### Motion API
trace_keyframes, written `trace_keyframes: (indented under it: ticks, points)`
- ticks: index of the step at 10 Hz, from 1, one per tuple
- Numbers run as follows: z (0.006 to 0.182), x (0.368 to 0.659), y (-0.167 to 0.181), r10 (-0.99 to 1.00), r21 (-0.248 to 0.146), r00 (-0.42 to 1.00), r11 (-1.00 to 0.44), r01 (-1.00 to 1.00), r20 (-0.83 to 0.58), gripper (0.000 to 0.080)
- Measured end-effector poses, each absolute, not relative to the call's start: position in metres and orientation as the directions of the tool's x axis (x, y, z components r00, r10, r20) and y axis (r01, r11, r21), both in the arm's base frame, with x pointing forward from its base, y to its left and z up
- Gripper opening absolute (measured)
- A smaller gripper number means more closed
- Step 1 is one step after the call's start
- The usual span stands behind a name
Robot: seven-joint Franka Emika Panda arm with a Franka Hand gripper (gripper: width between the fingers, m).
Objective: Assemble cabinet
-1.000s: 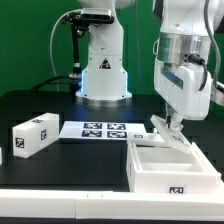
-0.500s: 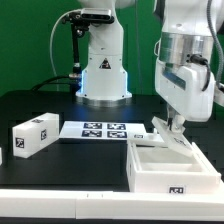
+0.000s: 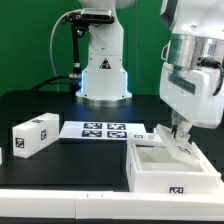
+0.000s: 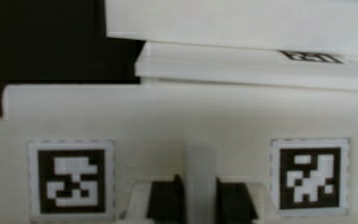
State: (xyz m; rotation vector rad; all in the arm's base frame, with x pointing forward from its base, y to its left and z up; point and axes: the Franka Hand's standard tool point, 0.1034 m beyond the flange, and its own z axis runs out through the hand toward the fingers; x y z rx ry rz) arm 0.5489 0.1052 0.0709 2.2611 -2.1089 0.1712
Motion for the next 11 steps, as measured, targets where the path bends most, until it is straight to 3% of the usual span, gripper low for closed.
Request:
trace_keyframes:
  ticks: [3, 8, 11]
  points:
    - [0.07, 0.55, 0.105, -0.991, -0.049, 0.067, -0.073, -0.996, 0.114, 0.0064]
    - [0.07, 0.591, 0.108, -0.987, -0.128, 0.01, -0.031, -0.991, 0.161, 0.0064]
    - [0.068, 0.593, 0.109, -0.981, -0.139, -0.021, -0.006, -0.99, 0.193, 0.0065]
